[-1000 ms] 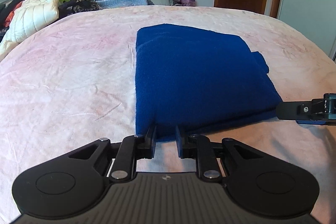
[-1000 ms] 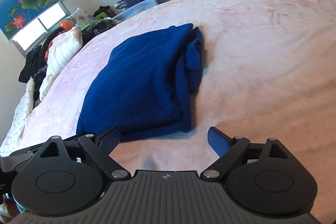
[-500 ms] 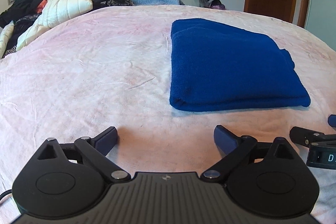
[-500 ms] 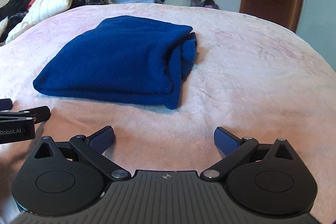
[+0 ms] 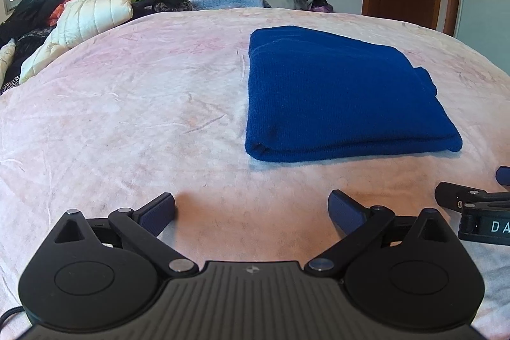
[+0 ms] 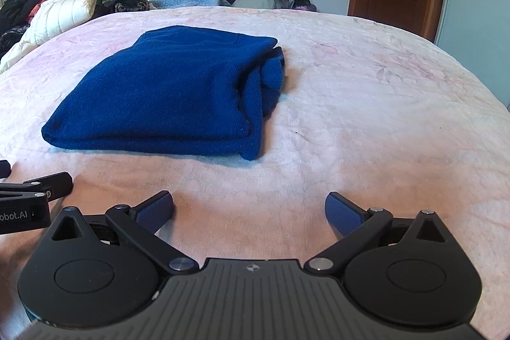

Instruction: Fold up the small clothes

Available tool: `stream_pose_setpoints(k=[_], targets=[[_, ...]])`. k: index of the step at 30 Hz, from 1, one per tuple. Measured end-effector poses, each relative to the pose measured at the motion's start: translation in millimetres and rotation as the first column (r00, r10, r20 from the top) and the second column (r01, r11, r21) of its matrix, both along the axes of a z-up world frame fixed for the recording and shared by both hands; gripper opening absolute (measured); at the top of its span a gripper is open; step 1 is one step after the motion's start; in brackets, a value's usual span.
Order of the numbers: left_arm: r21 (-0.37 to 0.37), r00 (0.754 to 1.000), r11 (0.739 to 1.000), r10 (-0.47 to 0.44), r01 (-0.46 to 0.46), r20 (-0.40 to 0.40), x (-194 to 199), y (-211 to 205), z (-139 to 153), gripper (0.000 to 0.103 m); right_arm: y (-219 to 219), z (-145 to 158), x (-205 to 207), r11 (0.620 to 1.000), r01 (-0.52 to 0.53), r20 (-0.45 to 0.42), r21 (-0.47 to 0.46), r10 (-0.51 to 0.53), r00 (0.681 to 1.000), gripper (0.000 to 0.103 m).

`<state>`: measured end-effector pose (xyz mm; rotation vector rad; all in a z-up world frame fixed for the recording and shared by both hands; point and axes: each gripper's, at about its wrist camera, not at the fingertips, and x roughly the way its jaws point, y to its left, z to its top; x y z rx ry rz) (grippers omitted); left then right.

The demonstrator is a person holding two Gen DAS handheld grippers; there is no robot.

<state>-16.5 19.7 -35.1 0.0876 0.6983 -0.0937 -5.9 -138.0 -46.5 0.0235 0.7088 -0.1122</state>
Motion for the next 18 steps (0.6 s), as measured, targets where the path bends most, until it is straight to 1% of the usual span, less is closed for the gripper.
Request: stream_pose_setpoints(k=[4, 6, 10, 18], targets=[[0.051, 0.999, 0.998, -0.033, 0.032, 0.027, -5, -8, 0, 0.103, 5, -1, -3, 1.0, 0.016, 0.004, -0.013, -0.016, 1.0, 0.103], [0.036, 0.999, 0.999, -0.036, 0.035, 0.019, -2, -7, 0, 0.103, 1, -2, -2, 1.0, 0.012, 0.007, 0.005, -0.012, 1.0, 0.103], [-0.023, 0.999, 0.999, -0.032, 0.032, -0.007, 2, 2, -1, 0.103, -2, -4, -3, 1.0, 0.009, 0.01, 0.006, -0.009, 1.0, 0.102], [-0.024, 1.0, 0.999, -0.031, 0.03, -0.007, 3, 3, -1, 0.103, -2, -4, -3, 1.0, 0.009, 0.011, 0.007, -0.009, 1.0, 0.102]])
